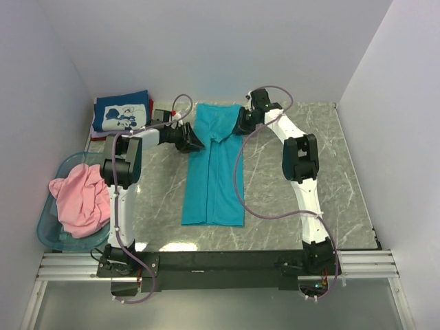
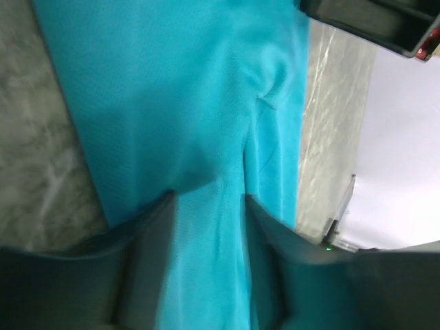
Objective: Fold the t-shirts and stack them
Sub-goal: Fold the tshirt
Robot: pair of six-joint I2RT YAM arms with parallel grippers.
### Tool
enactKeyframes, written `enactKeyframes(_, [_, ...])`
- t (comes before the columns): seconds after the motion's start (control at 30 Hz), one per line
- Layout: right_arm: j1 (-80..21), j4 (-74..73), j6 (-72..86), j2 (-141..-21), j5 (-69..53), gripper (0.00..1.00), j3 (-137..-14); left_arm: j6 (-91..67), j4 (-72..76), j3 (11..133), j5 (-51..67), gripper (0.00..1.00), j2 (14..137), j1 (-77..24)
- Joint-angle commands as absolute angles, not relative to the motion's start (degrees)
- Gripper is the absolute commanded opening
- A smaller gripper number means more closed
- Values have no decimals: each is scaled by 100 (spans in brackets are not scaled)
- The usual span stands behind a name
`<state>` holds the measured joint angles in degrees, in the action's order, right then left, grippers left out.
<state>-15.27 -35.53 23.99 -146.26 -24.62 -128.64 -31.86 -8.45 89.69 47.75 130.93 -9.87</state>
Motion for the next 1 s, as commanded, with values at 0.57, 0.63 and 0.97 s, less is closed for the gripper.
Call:
enactKeyframes(0.57, [-3021, -3278, -3294, -8193, -765, 99, -9652, 560, -880, 7121, 3218, 99, 7263, -703])
enactKeyframes(0.63, [-3294, -3497, -3741, -7720, -739, 99, -9116, 1174, -1272, 7049, 3497, 99, 7059, -703])
enactKeyframes(0.97, [-4710, -4104, -3912, -7303, -888, 85, -6479, 6326, -4904, 4935, 4765, 93, 5872, -1439])
